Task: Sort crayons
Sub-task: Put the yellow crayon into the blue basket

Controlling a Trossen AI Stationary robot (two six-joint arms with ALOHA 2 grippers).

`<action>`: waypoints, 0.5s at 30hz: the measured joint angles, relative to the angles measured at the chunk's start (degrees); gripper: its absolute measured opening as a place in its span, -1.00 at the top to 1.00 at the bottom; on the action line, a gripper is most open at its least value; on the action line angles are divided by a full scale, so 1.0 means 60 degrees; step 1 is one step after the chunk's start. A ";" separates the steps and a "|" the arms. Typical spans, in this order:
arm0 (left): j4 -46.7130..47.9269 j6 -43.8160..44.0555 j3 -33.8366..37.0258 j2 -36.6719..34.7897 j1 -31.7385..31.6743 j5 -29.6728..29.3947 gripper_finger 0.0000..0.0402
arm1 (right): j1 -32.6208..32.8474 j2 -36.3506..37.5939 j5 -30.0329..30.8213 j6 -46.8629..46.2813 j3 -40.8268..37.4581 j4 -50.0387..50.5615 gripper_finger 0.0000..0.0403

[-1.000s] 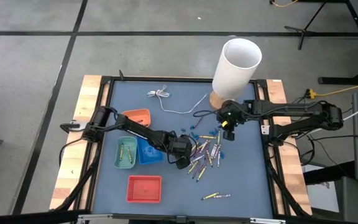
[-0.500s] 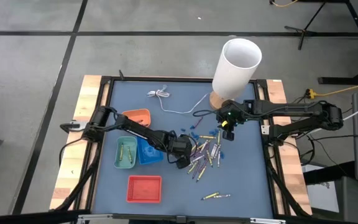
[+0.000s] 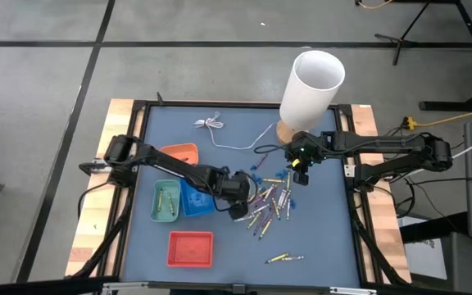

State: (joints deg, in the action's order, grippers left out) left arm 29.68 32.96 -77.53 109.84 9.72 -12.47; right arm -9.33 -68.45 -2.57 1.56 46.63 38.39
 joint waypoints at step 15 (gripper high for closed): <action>0.3291 0.1207 -0.0032 -0.2392 0.0552 -0.0063 0.97 | -0.0001 -0.0004 0.0004 0.0004 0.0004 -0.0217 0.48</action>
State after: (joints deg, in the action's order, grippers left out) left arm 49.42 40.20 -77.72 95.49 13.03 -12.85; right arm -9.34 -68.47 -2.55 1.58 46.65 37.09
